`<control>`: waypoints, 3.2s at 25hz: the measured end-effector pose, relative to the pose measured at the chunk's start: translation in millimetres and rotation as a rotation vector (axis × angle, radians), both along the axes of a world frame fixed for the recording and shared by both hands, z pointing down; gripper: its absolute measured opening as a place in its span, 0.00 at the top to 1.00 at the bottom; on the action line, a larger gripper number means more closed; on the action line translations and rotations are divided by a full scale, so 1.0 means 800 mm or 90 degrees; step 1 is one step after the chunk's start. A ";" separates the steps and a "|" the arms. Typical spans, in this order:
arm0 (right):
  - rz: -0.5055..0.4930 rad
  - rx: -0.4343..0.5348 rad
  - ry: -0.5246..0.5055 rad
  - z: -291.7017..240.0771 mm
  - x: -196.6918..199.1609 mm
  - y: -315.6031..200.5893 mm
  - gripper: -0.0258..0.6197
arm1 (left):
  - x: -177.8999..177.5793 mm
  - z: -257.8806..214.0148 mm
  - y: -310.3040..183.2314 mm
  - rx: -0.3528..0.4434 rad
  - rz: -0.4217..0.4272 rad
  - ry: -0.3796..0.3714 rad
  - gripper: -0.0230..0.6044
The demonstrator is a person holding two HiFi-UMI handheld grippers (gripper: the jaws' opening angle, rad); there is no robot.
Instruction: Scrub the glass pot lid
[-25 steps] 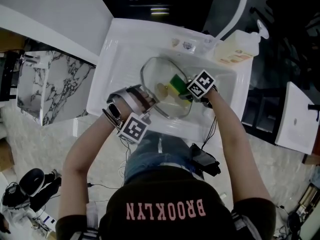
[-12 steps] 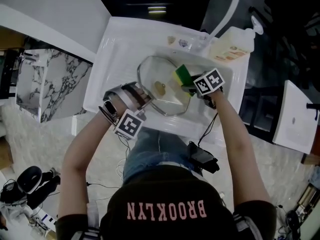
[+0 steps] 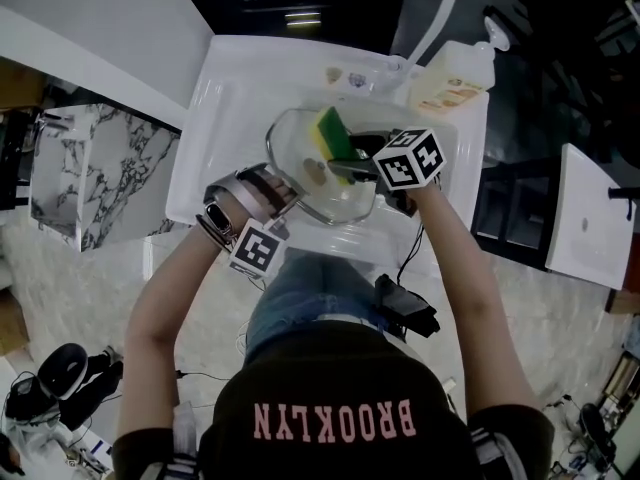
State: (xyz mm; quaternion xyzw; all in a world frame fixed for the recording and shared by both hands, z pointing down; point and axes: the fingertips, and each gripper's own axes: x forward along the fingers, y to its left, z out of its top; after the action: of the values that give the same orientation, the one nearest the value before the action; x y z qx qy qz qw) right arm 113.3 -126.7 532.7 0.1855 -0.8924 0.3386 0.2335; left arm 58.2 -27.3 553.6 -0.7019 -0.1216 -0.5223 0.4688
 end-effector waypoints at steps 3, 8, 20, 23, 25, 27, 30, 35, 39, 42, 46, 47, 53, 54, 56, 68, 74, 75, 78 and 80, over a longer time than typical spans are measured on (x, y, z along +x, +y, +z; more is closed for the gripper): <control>-0.016 -0.005 0.001 -0.004 -0.032 0.004 0.50 | -0.003 0.001 -0.007 0.032 0.024 -0.011 0.89; -0.022 -0.075 0.001 0.012 -0.070 0.009 0.50 | -0.005 0.003 -0.010 0.038 0.045 -0.020 0.89; -0.076 -0.184 0.094 0.053 -0.103 0.021 0.50 | -0.008 0.005 -0.005 0.003 0.059 -0.033 0.89; -0.069 -0.199 0.092 0.056 -0.102 0.019 0.50 | -0.009 0.005 -0.007 0.003 0.061 -0.031 0.89; -0.055 -0.214 0.089 0.060 -0.099 0.017 0.50 | -0.009 0.005 -0.007 0.002 0.061 -0.026 0.89; -0.046 -0.218 0.107 0.068 -0.092 0.013 0.50 | -0.006 0.003 -0.008 -0.001 0.062 -0.022 0.89; -0.048 -0.215 0.146 0.087 -0.078 0.009 0.50 | -0.002 0.001 -0.009 -0.006 0.063 -0.020 0.89; -0.031 -0.238 0.158 0.112 -0.060 0.002 0.50 | 0.001 -0.001 -0.007 -0.020 0.058 -0.010 0.89; -0.005 -0.262 0.163 0.134 -0.043 -0.003 0.50 | -0.001 -0.001 -0.008 -0.020 0.060 -0.013 0.89; 0.021 -0.275 0.156 0.148 -0.029 -0.005 0.50 | 0.000 -0.001 -0.007 -0.026 0.059 -0.009 0.89; 0.054 -0.286 0.163 0.164 -0.003 -0.009 0.50 | 0.003 -0.004 -0.009 -0.030 0.056 0.000 0.89; 0.055 -0.284 0.182 0.171 0.006 -0.009 0.50 | 0.004 -0.004 -0.009 -0.033 0.054 0.004 0.89; 0.073 -0.280 0.274 0.209 0.061 -0.004 0.50 | 0.009 -0.006 -0.007 -0.042 0.047 0.020 0.89; 0.084 -0.281 0.280 0.212 0.069 -0.004 0.50 | 0.010 -0.006 -0.008 -0.042 0.047 0.022 0.89; 0.108 -0.283 0.277 0.215 0.078 -0.007 0.50 | 0.009 -0.005 -0.009 -0.042 0.046 0.021 0.89; -0.008 -0.107 0.046 0.076 -0.021 -0.021 0.50 | -0.003 0.003 -0.015 -0.019 0.063 -0.021 0.89; -0.141 -0.044 0.103 0.061 -0.066 -0.001 0.50 | -0.004 0.005 -0.015 -0.013 0.065 -0.029 0.89; -0.154 -0.047 0.116 0.064 -0.069 0.001 0.50 | -0.004 0.006 -0.015 -0.013 0.065 -0.030 0.89; -0.188 -0.050 0.135 0.073 -0.076 0.000 0.50 | -0.004 0.005 -0.015 -0.010 0.069 -0.031 0.89; -0.200 -0.057 0.139 0.080 -0.079 -0.006 0.50 | -0.003 0.005 -0.014 -0.012 0.070 -0.029 0.89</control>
State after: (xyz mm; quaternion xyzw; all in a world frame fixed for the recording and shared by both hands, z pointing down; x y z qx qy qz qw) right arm 50.3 -131.3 596.5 0.0689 -0.8638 0.3155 0.3867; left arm 56.0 -38.7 557.5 -0.6863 -0.1752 -0.5107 0.4873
